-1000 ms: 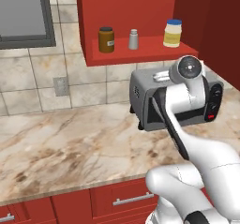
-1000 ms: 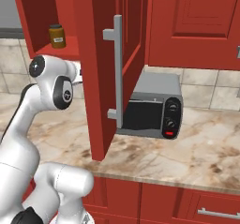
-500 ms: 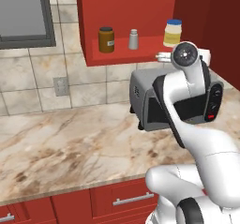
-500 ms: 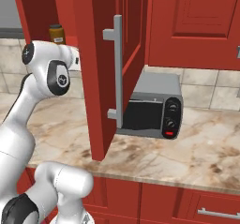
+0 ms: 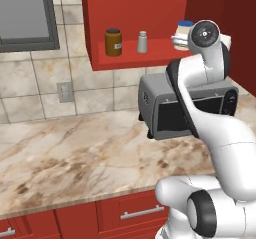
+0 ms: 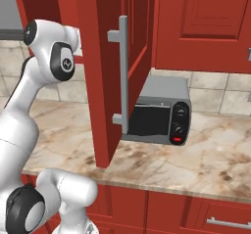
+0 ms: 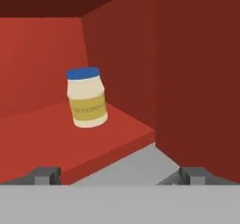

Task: Collect the turmeric, mayonnaise, and shaker from the cabinet and place them next to the stove.

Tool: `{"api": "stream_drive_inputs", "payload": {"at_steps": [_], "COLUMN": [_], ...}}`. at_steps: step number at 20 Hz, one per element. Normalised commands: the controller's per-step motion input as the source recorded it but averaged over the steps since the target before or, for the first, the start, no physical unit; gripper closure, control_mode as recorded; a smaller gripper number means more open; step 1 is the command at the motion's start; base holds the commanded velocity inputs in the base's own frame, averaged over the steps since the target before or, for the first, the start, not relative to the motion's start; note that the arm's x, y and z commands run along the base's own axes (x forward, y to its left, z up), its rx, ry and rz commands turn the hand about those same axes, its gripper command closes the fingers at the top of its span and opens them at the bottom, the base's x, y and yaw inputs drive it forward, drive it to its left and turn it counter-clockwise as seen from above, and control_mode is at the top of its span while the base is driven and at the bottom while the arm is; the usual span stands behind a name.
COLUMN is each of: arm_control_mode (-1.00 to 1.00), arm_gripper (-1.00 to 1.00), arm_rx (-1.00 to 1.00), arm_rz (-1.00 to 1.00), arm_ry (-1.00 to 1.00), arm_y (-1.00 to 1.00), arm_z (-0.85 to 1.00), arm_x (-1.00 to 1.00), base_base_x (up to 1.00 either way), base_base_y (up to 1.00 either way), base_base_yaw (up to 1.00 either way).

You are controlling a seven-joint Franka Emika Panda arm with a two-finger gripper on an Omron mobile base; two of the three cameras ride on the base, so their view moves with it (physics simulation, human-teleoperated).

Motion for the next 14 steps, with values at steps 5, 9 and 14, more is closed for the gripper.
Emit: {"api": "stream_drive_inputs", "payload": {"at_steps": [5,9,14], "arm_control_mode": [-1.00,-1.00,-1.00], "arm_gripper": [-1.00,-1.00,-1.00], "arm_rx": [0.00,0.00,0.00], "arm_rz": [0.00,0.00,0.00], "arm_ry": [-0.12,-0.18,-0.17], "arm_y": [0.03,0.07,0.00], "arm_z": [0.00,0.00,0.00], "arm_x": [0.14,0.07,0.00], "base_base_x": [0.00,0.00,0.00], "base_base_y": [0.00,0.00,0.00], "base_base_yaw": [0.00,0.00,0.00]}}
